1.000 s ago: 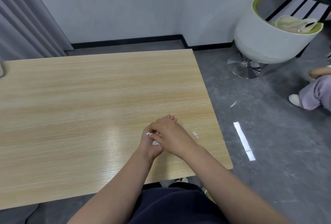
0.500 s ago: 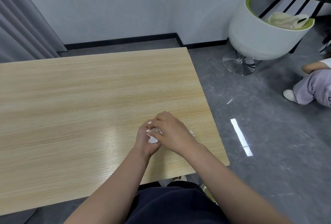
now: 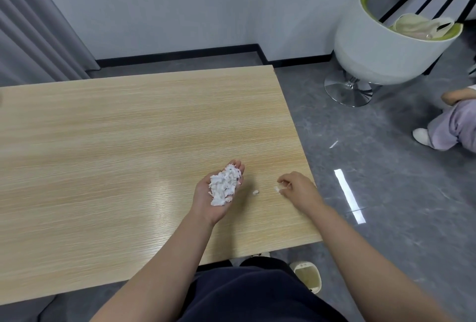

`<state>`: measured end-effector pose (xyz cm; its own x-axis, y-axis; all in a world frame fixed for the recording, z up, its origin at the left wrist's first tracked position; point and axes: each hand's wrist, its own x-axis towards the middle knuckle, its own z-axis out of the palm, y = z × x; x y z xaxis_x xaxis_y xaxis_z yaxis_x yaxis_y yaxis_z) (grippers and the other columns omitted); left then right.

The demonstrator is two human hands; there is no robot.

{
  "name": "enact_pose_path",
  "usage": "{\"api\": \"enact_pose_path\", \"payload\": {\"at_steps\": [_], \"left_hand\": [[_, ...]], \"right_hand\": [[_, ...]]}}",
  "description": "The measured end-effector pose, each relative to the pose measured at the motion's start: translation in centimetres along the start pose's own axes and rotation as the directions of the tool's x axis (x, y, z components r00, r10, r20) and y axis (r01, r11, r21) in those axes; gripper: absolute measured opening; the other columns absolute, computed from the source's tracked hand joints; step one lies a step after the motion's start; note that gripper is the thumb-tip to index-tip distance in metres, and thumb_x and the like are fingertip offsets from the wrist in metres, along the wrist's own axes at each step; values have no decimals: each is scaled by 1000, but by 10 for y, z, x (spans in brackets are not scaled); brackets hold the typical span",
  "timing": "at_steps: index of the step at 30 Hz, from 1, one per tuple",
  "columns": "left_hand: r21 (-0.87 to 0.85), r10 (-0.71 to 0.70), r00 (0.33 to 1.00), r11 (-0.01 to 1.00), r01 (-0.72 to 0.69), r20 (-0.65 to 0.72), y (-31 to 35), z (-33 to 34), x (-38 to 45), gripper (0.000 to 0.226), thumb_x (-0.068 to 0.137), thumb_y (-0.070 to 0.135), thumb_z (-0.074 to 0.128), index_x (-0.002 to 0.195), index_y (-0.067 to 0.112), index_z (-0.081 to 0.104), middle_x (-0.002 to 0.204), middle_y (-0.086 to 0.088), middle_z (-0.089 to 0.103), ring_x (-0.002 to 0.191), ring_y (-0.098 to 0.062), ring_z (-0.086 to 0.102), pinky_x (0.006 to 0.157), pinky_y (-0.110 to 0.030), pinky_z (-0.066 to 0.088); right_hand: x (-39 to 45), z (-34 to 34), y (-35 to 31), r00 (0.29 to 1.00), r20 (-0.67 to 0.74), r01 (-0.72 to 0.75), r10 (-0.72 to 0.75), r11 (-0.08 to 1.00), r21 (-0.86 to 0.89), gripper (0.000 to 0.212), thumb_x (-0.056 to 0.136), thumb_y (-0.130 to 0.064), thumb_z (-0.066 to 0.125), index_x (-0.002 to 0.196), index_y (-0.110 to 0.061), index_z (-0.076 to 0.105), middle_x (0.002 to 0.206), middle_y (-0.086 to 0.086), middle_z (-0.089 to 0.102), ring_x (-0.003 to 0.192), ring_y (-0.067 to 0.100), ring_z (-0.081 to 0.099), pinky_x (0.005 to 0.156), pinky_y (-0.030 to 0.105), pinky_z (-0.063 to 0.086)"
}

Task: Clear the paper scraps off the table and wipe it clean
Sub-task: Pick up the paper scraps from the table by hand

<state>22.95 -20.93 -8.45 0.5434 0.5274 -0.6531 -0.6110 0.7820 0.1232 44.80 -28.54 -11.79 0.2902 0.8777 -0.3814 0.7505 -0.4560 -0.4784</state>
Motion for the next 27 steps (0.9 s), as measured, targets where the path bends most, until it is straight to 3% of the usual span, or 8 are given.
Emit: {"api": "enact_pose_path", "payload": {"at_steps": [5, 9, 14, 17, 21, 25, 27], "left_hand": [[8, 3, 1000, 1000, -3, 3, 3, 1, -4, 41, 83, 6, 36, 104, -9, 68, 121, -19, 62, 99, -32, 67, 88, -40, 50], [13, -12, 1000, 1000, 12, 3, 4, -1, -6, 40, 80, 7, 39, 103, -7, 69, 120, -17, 63, 102, -31, 66, 85, -36, 53], [-6, -8, 1000, 1000, 8, 9, 4, -2, -8, 41, 82, 8, 38, 110, -7, 64, 123, -18, 61, 111, -30, 60, 77, -36, 57], [10, -15, 1000, 1000, 15, 1, 6, -7, -7, 42, 85, 11, 36, 104, -7, 69, 124, -17, 61, 104, -30, 65, 80, -33, 56], [-29, -17, 1000, 999, 17, 6, 3, -7, -8, 42, 87, 9, 35, 106, -10, 67, 123, -20, 61, 104, -32, 65, 84, -41, 55], [-23, -6, 999, 1000, 5, -50, 2, -3, -7, 39, 83, 6, 38, 101, -11, 67, 113, -22, 66, 93, -33, 69, 86, -44, 50], [28, 13, 997, 1000, -10, -80, 0, 3, -11, 33, 79, 5, 43, 94, -6, 69, 95, -18, 71, 80, -27, 70, 72, -30, 57]], "right_hand": [[2, 13, 0, 997, 59, 56, -53, 997, -49, 29, 89, -9, 60, 118, -14, 59, 111, 3, 53, 96, 18, 54, 83, 26, 43], [5, 21, 1, 997, 35, 67, -63, 989, -131, 18, 94, -7, 52, 109, -10, 61, 108, 5, 54, 96, 23, 55, 80, 31, 43], [3, 22, 2, 998, 8, 69, -69, 978, -197, 20, 96, -9, 46, 105, -9, 64, 103, 5, 58, 92, 23, 56, 76, 31, 43], [4, 11, -3, 999, -36, -33, 33, 999, -20, 17, 89, -5, 54, 89, -15, 68, 88, 2, 65, 81, 18, 61, 69, 27, 50], [3, -20, -36, 983, -163, -45, 86, 969, 244, 8, 85, -11, 65, 84, -18, 69, 76, -6, 64, 66, -1, 55, 57, 3, 37], [-18, -39, -96, 986, -154, 118, -61, 909, 399, 11, 82, -11, 70, 79, -22, 67, 74, -13, 64, 67, -2, 57, 64, 5, 43], [-32, -39, -123, 979, -115, 202, -168, 878, 434, 10, 82, -9, 70, 81, -20, 69, 78, -11, 66, 73, 3, 61, 70, 11, 48]]}}
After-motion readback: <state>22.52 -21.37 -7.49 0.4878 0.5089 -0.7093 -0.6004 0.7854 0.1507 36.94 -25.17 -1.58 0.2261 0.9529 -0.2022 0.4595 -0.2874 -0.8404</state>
